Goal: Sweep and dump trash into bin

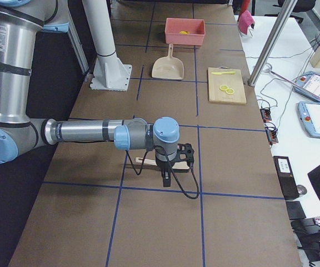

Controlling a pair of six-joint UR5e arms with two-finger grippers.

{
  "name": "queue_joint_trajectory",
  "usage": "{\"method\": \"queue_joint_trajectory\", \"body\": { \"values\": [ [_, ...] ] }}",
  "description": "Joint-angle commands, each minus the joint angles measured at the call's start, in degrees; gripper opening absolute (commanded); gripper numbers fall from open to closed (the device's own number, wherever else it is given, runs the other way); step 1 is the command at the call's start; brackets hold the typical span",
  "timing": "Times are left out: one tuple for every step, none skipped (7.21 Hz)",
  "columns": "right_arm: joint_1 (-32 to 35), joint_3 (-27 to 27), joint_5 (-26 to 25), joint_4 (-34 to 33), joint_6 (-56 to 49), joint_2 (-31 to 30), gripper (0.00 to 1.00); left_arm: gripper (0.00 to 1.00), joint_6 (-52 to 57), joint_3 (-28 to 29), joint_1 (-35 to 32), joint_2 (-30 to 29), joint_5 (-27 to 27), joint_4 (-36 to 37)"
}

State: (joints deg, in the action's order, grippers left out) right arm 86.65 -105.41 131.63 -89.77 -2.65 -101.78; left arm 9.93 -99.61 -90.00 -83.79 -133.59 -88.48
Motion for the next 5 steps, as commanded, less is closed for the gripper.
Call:
{"method": "queue_joint_trajectory", "body": {
  "values": [
    [-1.0,-0.1,0.0,0.1,-0.1,0.1,1.00,1.00,0.0,0.0,0.0,-0.1,0.0,0.0],
    [-1.3,-0.1,0.1,0.1,-0.1,0.1,1.00,1.00,0.0,-0.1,0.0,0.0,0.0,0.0],
    [-1.2,-0.4,0.1,0.1,-0.1,0.1,1.00,1.00,0.0,-0.1,0.0,0.0,0.0,0.0],
    [-1.4,-0.4,0.1,0.6,-0.2,0.1,1.00,1.00,0.0,0.0,0.0,0.0,0.0,0.0],
    [-1.6,-0.1,0.2,2.7,0.0,0.0,1.00,1.00,0.0,0.2,0.0,0.0,0.1,0.0]
  ]
}}
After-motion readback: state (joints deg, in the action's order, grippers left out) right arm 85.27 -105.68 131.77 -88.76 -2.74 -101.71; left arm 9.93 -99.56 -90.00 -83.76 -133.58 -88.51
